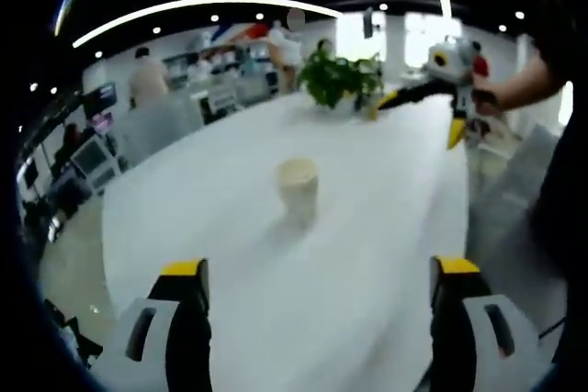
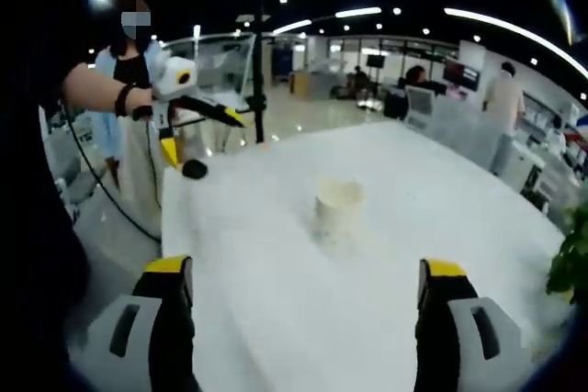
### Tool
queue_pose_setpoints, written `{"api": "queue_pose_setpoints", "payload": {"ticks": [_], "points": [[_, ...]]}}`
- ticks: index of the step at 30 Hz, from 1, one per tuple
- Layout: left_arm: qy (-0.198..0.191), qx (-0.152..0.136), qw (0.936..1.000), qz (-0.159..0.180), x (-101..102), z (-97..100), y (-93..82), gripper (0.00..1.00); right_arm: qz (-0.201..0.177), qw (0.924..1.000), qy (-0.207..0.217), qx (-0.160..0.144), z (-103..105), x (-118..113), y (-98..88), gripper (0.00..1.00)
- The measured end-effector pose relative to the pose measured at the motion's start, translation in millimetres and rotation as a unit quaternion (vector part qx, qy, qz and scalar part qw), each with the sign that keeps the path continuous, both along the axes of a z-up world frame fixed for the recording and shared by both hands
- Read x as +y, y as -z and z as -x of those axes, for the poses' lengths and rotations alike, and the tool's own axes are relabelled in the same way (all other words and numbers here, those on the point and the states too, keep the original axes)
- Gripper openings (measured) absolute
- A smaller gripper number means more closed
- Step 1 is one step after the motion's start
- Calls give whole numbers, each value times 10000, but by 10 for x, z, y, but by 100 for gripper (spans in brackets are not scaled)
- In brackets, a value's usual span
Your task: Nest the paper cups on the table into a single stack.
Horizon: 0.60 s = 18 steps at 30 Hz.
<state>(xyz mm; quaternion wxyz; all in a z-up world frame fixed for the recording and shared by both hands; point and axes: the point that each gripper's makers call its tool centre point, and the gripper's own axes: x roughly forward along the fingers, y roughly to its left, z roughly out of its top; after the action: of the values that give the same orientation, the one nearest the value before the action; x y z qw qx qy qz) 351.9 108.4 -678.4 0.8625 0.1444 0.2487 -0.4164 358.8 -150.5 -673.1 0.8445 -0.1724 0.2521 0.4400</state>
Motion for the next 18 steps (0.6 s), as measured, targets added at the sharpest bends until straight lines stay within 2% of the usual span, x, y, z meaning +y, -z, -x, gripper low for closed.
{"api": "queue_pose_setpoints", "payload": {"ticks": [1, 3, 8, 11, 14, 16, 18], "points": [[-54, 12, 10000, -30, 40, 22, -6, 99, 336, 9994, 125, 1, -13, -109, 33, 100], [-180, 98, 9996, -172, 121, 64, 10, 99, 589, 9981, 149, -89, -7, -200, 20, 100], [-314, -48, 9994, -126, 169, 131, -161, 99, 391, 9989, 201, -142, 74, -311, -99, 100], [-337, -71, 9993, -157, 171, 157, -211, 99, 421, 9987, 202, -184, 131, -383, -171, 100], [-346, -162, 9992, -132, 179, 171, -297, 99, 592, 9971, 170, -440, 130, -490, -305, 100], [-383, -206, 9990, -125, 192, 167, -335, 99, 466, 9975, 234, -471, 133, -532, -397, 100], [-420, -223, 9988, -72, 199, 158, -348, 99, 362, 9979, 314, -432, 121, -566, -414, 100]]}}
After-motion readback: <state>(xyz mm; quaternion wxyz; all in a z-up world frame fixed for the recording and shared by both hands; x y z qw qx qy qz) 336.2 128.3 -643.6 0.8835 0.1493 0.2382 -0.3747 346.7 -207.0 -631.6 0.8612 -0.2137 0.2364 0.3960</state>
